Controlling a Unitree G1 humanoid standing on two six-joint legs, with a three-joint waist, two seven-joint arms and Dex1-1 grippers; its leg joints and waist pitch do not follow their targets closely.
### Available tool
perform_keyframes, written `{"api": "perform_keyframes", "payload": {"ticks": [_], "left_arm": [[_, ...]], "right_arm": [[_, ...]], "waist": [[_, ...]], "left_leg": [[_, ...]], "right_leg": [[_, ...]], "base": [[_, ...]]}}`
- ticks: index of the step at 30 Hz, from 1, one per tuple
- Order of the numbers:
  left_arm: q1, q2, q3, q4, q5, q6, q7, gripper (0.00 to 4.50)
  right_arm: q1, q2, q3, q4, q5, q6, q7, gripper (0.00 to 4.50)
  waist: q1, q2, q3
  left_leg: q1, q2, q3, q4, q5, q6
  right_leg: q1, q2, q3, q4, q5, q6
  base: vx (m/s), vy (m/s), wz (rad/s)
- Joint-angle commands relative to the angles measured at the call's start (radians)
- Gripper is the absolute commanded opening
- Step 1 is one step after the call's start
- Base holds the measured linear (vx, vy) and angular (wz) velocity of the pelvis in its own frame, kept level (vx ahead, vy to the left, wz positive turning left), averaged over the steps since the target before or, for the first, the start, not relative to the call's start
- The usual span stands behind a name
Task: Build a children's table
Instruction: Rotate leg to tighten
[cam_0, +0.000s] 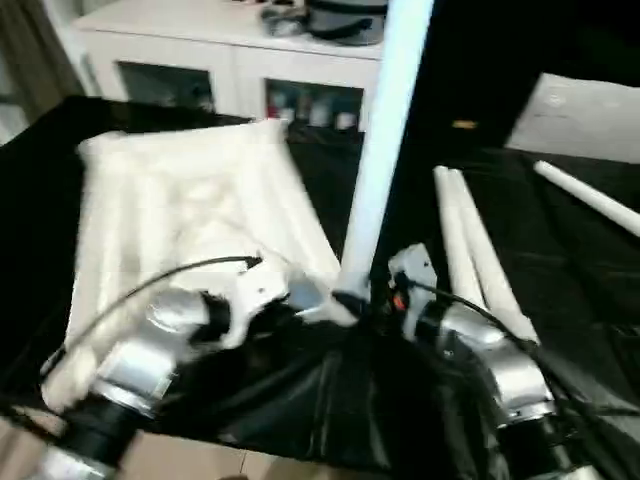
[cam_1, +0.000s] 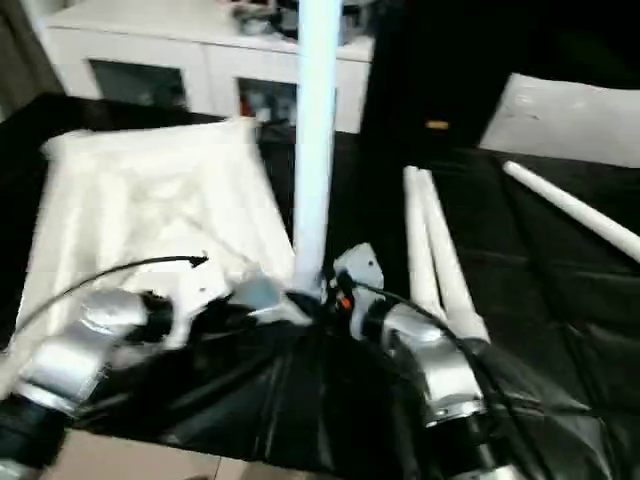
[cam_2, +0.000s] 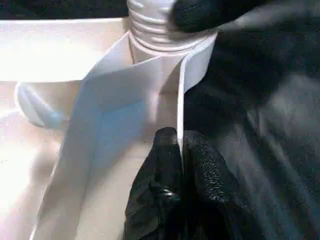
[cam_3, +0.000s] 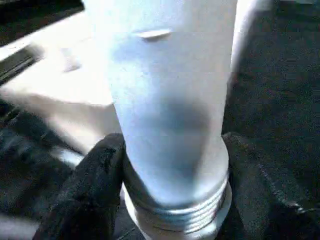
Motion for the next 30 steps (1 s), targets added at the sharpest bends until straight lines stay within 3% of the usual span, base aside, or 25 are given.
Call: {"api": "perform_keyframes", "payload": {"ticks": [1,4,7,8,9,10,14,15,20,23,27,30], "left_arm": [[-0.001,-0.102,-0.001,-0.055,-0.004,0.071,0.142,0.00],[0.008,-0.156,0.007,-0.084,0.018,0.109,0.209,0.00],[0.020,-0.194,-0.002,-0.123,0.029,0.135,0.249,0.00],[0.021,-0.194,-0.002,-0.124,0.030,0.136,0.250,0.00],[0.024,-0.197,-0.006,-0.136,0.037,0.145,0.258,0.00],[0.023,-0.189,-0.013,-0.139,0.044,0.145,0.253,0.00],[0.019,-0.155,-0.014,-0.127,0.054,0.136,0.240,0.00],[0.017,-0.142,-0.014,-0.122,0.056,0.133,0.235,0.00],[0.010,-0.092,0.005,-0.095,0.054,0.119,0.193,0.00],[0.004,-0.077,0.009,-0.085,0.052,0.110,0.178,0.00],[-0.013,-0.036,0.005,-0.049,0.044,0.060,0.129,0.00],[-0.037,0.030,-0.015,0.003,0.027,-0.034,0.036,0.00]], "right_arm": [[0.024,0.099,0.096,0.005,0.005,0.074,-0.036,2.70],[0.017,0.123,0.100,0.017,-0.014,0.077,-0.076,2.70],[0.007,0.136,0.096,0.033,-0.035,0.070,-0.112,2.70],[0.007,0.137,0.095,0.033,-0.035,0.070,-0.114,3.05],[0.007,0.141,0.090,0.035,-0.040,0.070,-0.127,3.05],[0.006,0.141,0.083,0.035,-0.042,0.063,-0.134,3.40],[0.002,0.136,0.067,0.030,-0.035,0.054,-0.139,3.48],[0.001,0.132,0.063,0.026,-0.032,0.051,-0.140,3.77],[0.026,0.088,0.054,-0.042,-0.013,0.041,-0.083,4.08],[0.040,0.062,0.059,-0.072,-0.002,0.040,-0.045,4.42],[0.054,0.007,0.060,-0.106,0.018,0.035,0.032,4.47],[0.061,-0.073,0.049,-0.137,0.052,0.032,0.144,4.47]], "waist": [[-0.001,0.008,-0.033],[-0.005,0.008,-0.034],[-0.006,0.007,-0.037],[-0.007,0.007,-0.038],[-0.007,0.004,-0.039],[-0.006,0.007,-0.040],[-0.007,0.009,-0.042],[-0.007,0.010,-0.042],[-0.011,0.017,-0.041],[-0.012,0.010,-0.043],[-0.007,0.011,-0.041],[-0.007,0.009,-0.041]], "left_leg": [[0.003,0.049,-0.023,-0.086,-0.316,-0.031],[-0.002,0.047,-0.023,-0.086,-0.300,-0.021],[-0.006,0.046,-0.022,-0.083,-0.266,-0.006],[-0.006,0.045,-0.021,-0.083,-0.257,-0.003],[-0.007,0.045,-0.020,-0.082,-0.246,0.001],[-0.009,0.044,-0.019,-0.081,-0.222,0.008],[-0.009,0.043,-0.017,-0.079,-0.181,0.023],[-0.008,0.044,-0.017,-0.080,-0.186,0.022],[-0.004,0.046,-0.018,-0.084,-0.222,0.009],[-0.009,0.045,-0.017,-0.082,-0.189,0.018],[-0.004,0.044,-0.016,-0.080,-0.211,0.029],[-0.008,0.046,-0.019,-0.082,-0.213,0.036]], "right_leg": [[0.018,-0.071,0.040,-0.100,-0.360,-0.155],[0.019,-0.069,0.041,-0.103,-0.357,-0.144],[0.021,-0.067,0.041,-0.101,-0.295,-0.145],[0.022,-0.066,0.041,-0.100,-0.277,-0.148],[0.023,-0.066,0.041,-0.099,-0.256,-0.150],[0.025,-0.065,0.041,-0.095,-0.217,-0.157],[0.030,-0.064,0.038,-0.093,-0.147,-0.172],[0.030,-0.064,0.038,-0.093,-0.149,-0.173],[0.028,-0.063,0.039,-0.096,-0.185,-0.165],[0.034,-0.062,0.037,-0.091,-0.112,-0.175],[0.032,-0.064,0.038,-0.097,-0.171,-0.174],[0.034,-0.065,0.037,-0.097,-0.185,-0.164]], "base": [[0.000,0.000,0.00],[0.000,0.000,0.00],[0.000,0.000,0.00],[0.000,0.000,0.00],[0.000,0.000,0.00],[0.000,0.000,0.00],[0.000,0.000,0.00],[0.000,0.000,0.00],[0.000,0.000,0.00],[0.000,0.000,0.00],[0.000,0.000,0.00],[0.000,0.000,0.00]]}}
